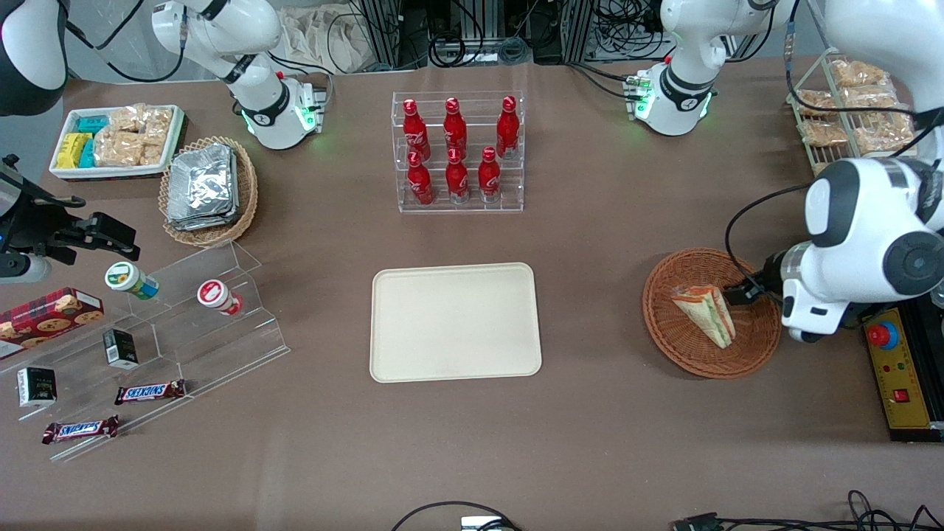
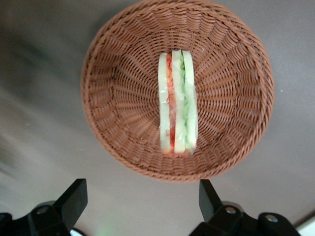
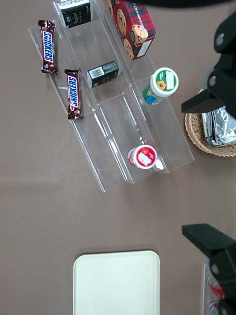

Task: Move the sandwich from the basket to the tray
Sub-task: 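Lower the left gripper and close it on the wrapped sandwich, lifting it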

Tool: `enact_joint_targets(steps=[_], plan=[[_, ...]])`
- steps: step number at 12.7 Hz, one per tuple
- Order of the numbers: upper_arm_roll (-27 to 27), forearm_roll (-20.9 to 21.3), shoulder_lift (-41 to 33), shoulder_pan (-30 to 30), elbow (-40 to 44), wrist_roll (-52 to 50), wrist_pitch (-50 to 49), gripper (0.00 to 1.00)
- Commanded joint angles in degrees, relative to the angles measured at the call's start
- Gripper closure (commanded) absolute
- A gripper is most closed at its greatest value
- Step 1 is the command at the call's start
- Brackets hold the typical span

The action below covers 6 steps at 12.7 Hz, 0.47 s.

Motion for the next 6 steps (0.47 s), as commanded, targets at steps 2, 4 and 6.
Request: enact_joint_targets(steps=[2, 4, 6], plan=[[0.0, -1.2, 5.0, 0.1, 0.0, -1.5, 5.2, 0.0], [0.0, -1.5, 7.0, 0.1, -1.2, -3.1, 8.6, 0.0], [0.0, -1.7, 7.3, -0.1, -4.1, -3.9, 12.7, 0.0]])
